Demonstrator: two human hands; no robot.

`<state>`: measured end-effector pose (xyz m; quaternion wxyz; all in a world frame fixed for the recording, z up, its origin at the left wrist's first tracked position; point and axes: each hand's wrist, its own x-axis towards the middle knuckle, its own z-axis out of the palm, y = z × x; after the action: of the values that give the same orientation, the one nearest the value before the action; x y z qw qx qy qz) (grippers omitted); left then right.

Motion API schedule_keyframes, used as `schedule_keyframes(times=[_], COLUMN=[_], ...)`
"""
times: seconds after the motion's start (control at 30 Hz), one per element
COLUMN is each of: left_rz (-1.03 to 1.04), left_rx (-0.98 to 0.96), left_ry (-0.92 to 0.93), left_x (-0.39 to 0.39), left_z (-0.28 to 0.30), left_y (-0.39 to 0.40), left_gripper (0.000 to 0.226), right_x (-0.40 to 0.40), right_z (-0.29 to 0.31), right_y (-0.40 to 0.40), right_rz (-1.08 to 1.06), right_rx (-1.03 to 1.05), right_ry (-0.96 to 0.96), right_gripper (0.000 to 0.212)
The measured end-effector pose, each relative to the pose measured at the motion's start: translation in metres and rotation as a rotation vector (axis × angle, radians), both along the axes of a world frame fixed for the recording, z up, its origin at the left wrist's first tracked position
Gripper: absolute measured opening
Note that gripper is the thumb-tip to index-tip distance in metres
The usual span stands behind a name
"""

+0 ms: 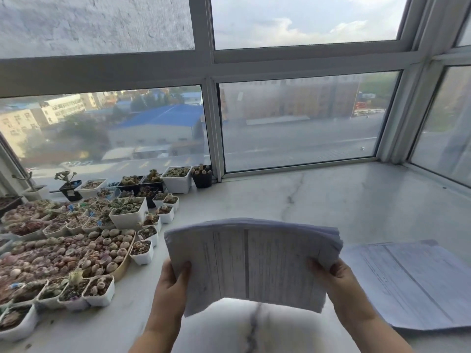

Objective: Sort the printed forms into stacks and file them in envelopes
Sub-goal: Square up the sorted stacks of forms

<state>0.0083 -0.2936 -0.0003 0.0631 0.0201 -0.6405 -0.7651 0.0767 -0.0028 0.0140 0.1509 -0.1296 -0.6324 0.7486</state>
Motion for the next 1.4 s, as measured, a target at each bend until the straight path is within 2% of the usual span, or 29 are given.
schedule_keyframes(times=[0.13, 0.23, 0.37, 0.43, 0.53, 0.7, 0.77, 0.87, 0.97, 1.03, 1.1, 1.13, 1.23, 1.4], left_rz=[-0.029, -0.020, 0.135, 0.190, 0.227, 0.215, 0.238, 0.238, 0.308, 0.159, -0.085, -0.138, -0.135, -0.240], left_rx=[0.052, 0.020, 0.036, 0.003, -0.079, -0.214, -0.277, -0.446, -0.917, -1.173, -1.383, -1.444, -1.459, -1.489], left_ry=[0.107, 0.113, 0.096, 0.075, 0.032, 0.052, 0.063, 0.123, 0.520, 0.724, 0.694, 0.664, 0.637, 0.671], left_x=[-0.004, 0.001, 0.000, -0.004, -0.007, -0.018, -0.024, -0.025, -0.012, 0.001, 0.012, 0.013, 0.008, 0.005], left_z=[0.020, 0.021, 0.031, 0.038, 0.043, 0.046, 0.048, 0.060, 0.080, 0.088, 0.086, 0.081, 0.079, 0.084], left_y=[-0.007, -0.006, 0.009, 0.016, 0.017, 0.010, 0.008, 0.007, 0.010, 0.024, 0.044, 0.051, 0.058, 0.075], left_gripper=[0.022, 0.053, 0.087, 0.083, 0.064, 0.045, 0.035, 0.028, 0.046, 0.058, 0.066, 0.069, 0.081, 0.086], right_x=[-0.003, 0.004, 0.007, 0.004, -0.001, -0.004, -0.009, -0.015, -0.016, -0.017, -0.019, -0.019, -0.019, -0.020], right_z=[0.020, 0.016, 0.000, -0.002, -0.004, -0.008, -0.008, -0.007, -0.005, -0.003, -0.003, -0.003, -0.003, -0.007], right_y=[0.007, 0.005, 0.002, 0.005, 0.011, 0.016, 0.015, 0.016, 0.016, 0.016, 0.017, 0.018, 0.019, 0.022], right_rz=[0.006, 0.027, 0.050, 0.050, 0.105, 0.202, 0.179, 0.211, 0.272, 0.302, 0.321, 0.325, 0.357, 0.382], right_rx=[0.054, 0.122, 0.177, 0.163, 0.170, 0.303, 0.271, 0.203, 0.113, 0.103, 0.091, 0.083, 0.085, 0.045], right_ry=[0.088, 0.122, 0.105, 0.098, 0.069, -0.006, -0.043, -0.083, -0.090, -0.085, -0.075, -0.072, -0.031, -0.014], right_gripper=[0.017, 0.026, 0.028, 0.030, 0.033, 0.039, 0.036, 0.034, 0.034, 0.034, 0.040, 0.043, 0.041, 0.039])
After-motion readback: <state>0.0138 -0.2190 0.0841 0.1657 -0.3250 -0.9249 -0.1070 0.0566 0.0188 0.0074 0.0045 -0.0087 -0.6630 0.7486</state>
